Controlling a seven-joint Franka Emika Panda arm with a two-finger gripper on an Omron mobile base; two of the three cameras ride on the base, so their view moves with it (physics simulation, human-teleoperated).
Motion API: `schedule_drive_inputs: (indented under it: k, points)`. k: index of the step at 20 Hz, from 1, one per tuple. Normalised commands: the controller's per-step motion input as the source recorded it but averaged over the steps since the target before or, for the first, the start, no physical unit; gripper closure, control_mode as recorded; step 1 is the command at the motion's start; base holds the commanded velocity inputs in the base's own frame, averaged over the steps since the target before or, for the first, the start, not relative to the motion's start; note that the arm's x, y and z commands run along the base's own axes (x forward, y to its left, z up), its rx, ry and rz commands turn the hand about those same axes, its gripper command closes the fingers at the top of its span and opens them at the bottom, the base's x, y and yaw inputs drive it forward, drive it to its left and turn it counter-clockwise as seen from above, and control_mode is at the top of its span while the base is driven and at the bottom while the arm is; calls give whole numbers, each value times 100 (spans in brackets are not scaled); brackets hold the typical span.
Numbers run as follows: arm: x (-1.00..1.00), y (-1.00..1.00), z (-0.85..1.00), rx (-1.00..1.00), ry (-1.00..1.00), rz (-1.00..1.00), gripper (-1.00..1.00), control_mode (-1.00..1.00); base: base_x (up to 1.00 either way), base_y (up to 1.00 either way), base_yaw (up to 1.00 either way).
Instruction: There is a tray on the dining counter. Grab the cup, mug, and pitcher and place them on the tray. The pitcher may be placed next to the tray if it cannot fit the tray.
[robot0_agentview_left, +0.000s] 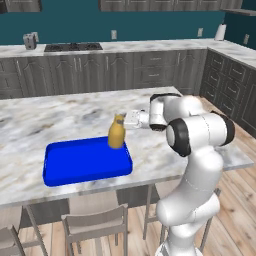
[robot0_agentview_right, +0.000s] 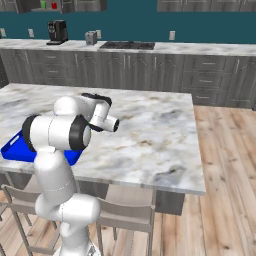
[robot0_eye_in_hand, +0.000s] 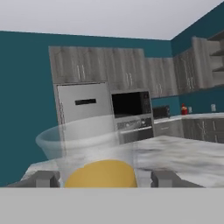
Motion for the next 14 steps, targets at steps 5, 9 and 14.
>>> schedule_drive_inputs:
  k: [5,9,14]
  points:
    - [56,41,-45,-3,0,0,100,-100,0,0,0]
    - [17,12,-18,0,0,0,100,-100,0,0,0]
    - [5,0,-12,0,0,0,100,-100,0,0,0]
